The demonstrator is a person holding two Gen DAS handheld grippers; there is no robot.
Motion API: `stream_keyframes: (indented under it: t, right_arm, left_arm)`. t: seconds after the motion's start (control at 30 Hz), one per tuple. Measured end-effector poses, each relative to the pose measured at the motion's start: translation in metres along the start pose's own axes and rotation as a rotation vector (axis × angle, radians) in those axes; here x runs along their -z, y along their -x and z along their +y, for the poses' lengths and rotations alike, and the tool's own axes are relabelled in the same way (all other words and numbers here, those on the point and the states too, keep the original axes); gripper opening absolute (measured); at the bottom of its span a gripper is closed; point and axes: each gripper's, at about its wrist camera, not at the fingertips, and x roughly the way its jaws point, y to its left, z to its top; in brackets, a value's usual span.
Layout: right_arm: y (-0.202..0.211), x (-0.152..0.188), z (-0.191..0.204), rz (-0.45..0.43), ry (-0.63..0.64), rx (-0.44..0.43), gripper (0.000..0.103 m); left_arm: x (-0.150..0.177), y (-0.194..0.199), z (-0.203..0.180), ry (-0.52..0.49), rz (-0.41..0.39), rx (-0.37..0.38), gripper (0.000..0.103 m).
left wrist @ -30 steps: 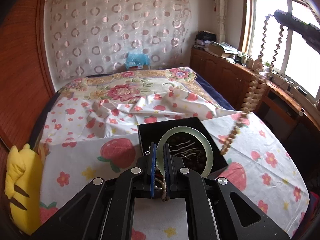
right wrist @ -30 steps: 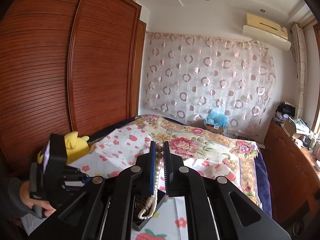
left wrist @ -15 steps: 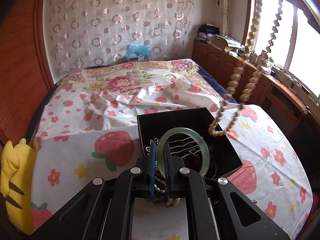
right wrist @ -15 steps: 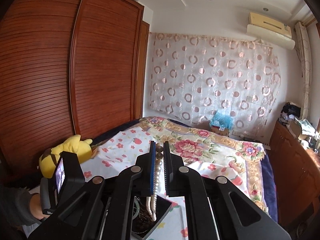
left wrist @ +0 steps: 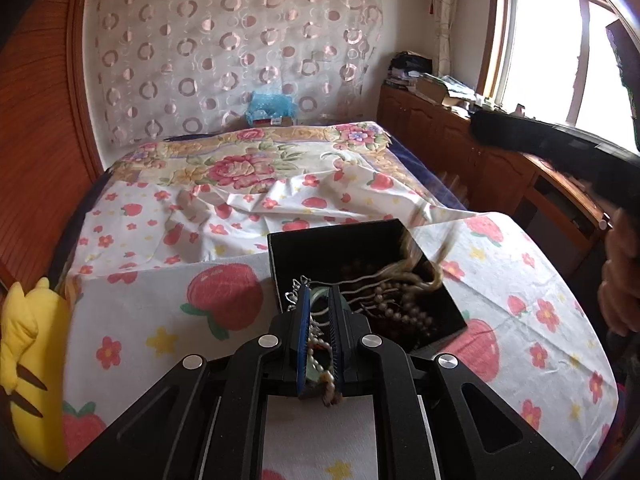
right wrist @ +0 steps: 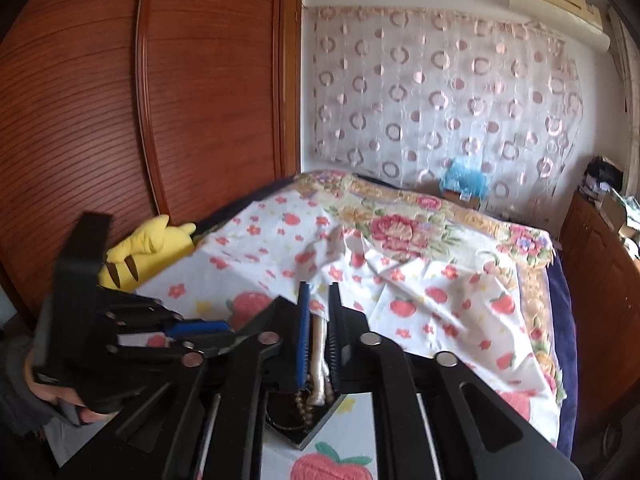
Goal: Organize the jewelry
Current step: 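Lower the jade bangle into the box with the left gripper while the right gripper drops the beaded strand in, then grasp the gold ring with the left gripper while the right gripper grasps the brown flower pendant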
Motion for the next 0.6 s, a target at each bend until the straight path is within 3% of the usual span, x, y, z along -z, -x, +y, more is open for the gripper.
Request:
stream_keyframes:
  t: [0.03,0.07,0.2,0.5,0.6]
  right_arm:
    - [0.001,0.002,-0.001,0.001,-0.008,-0.003,0.033]
    - [0.002,0.006,-0.001,0.002,-0.013,-0.006,0.036]
    - [0.013,0.029,-0.001,0.03,-0.02,-0.005,0.036]
    - [0.013,0.141,0.014,0.246,-0.038,-0.012,0.036]
    - [0.014,0.158,0.018,0.273,-0.054,-0.025,0.036]
  left_arm:
    - [0.002,0.002,-0.001,-0.002,-0.002,0.0,0.01]
    - [0.004,0.005,-0.002,-0.004,-0.004,0.003,0.015]
    - [0.015,0.016,-0.012,-0.016,-0.01,0.017,0.017]
    - [0.056,0.033,-0.037,-0.04,0.027,0.076,0.018]
    - [0.067,0.035,-0.042,-0.043,0.041,0.079,0.018]
